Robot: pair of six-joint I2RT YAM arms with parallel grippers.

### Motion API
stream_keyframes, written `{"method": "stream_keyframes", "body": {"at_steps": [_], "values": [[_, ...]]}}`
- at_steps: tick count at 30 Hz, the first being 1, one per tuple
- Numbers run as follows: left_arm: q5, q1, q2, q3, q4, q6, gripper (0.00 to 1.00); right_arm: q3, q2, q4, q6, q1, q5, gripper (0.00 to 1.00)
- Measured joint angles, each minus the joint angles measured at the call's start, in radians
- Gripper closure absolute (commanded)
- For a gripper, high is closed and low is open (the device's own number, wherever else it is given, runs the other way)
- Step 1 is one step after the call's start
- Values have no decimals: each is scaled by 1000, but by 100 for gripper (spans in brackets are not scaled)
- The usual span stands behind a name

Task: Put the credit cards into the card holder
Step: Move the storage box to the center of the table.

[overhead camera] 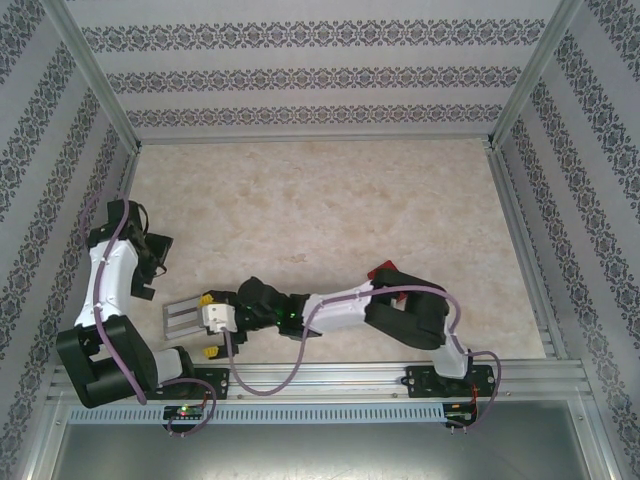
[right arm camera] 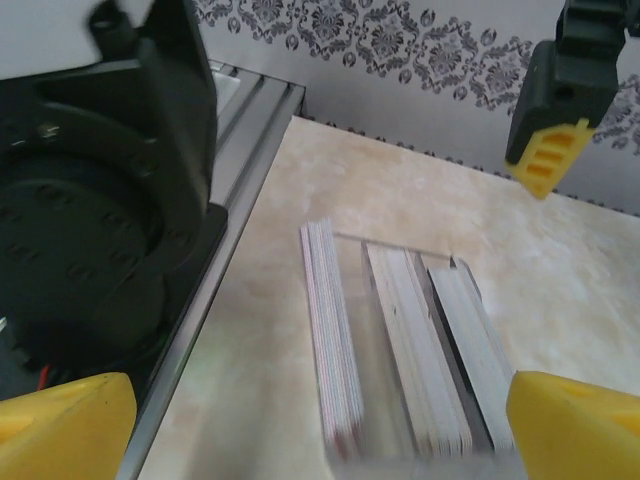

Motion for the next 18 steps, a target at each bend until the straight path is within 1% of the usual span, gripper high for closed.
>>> {"method": "stream_keyframes", "body": {"at_steps": [2, 5, 9, 13, 15, 18], "values": [[13, 21, -4, -9, 0, 0, 1, 50, 44, 0, -10, -2, -14, 6], [29, 42, -21, -16, 0, 1, 1, 115, 107, -7, -13, -10, -27, 10], [48, 47, -33, -27, 0, 2, 1, 183, 177, -42, -23, -19, -25, 18], [84, 48, -33, -32, 3, 13, 1, 206, 207, -68, -22, -32, -11, 27], [104, 48, -33, -35, 5, 30, 1, 207, 208, -66, -18, -38, 5, 31], [116, 48, -33, -32, -1, 63, 1, 205, 208, -58, -6, -37, 77, 35]]}}
